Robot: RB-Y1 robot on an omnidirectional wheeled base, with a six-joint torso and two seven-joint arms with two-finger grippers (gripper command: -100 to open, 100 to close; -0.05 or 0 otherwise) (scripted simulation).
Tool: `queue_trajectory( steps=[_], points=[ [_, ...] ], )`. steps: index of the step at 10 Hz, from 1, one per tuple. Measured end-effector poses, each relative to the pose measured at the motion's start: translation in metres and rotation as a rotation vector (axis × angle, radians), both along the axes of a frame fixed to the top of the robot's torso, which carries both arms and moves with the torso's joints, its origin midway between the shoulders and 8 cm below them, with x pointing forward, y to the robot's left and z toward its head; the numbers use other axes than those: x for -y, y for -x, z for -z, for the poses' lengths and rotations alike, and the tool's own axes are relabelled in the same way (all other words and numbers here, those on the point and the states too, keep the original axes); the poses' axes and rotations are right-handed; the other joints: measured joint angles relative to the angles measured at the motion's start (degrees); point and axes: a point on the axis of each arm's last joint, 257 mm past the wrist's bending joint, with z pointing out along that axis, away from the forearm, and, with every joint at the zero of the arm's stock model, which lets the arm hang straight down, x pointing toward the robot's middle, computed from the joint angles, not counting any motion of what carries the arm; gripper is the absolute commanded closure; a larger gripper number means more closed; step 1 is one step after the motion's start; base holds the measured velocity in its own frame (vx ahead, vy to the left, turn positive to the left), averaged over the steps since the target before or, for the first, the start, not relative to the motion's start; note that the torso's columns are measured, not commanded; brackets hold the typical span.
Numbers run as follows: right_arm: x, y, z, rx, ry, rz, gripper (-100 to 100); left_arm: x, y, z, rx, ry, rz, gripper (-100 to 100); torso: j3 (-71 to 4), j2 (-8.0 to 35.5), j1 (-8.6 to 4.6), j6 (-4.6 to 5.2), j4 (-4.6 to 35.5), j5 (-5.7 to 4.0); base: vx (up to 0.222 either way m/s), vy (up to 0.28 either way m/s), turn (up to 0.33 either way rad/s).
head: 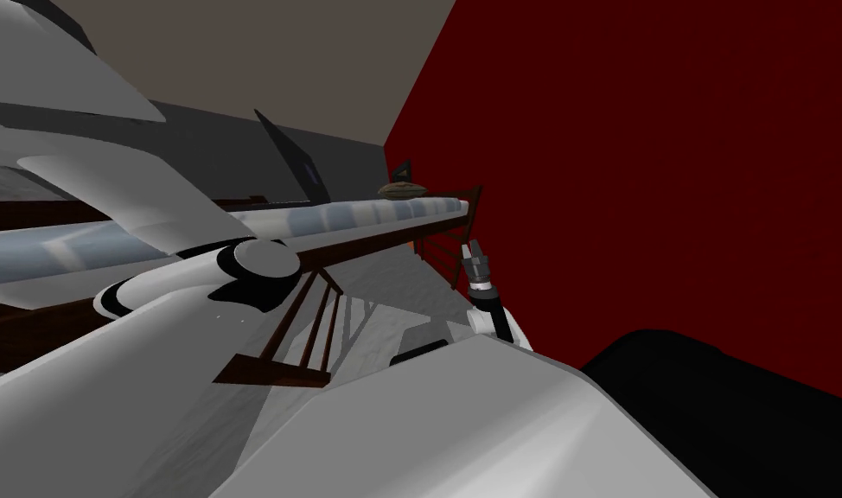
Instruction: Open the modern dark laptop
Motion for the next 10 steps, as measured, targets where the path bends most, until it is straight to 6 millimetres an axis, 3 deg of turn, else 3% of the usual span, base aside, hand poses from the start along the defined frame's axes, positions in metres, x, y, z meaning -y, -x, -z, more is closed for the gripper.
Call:
queue_trajectory(
  steps=[5, 10],
  points=[
    [0.0, 0.0, 0.0, 0.0, 0.0, 0.0, 0, 0.01, -0.013, -0.006, -0.111, 0.069, 0.04, -100, -0.1, -0.1, 0.05, 0.02, 0.0, 0.0, 0.061, 0.037, -0.043],
    [0.0, 0.0, 0.0, 0.0, 0.0, 0.0, 0, 0.039, -0.018, -0.012, -0.215, 0.11, 0.105, -100, 0.0, 0.0, 0.02, 0.0, 0.0, 0.01, 0.065, 0.052, -0.031]
  ],
)
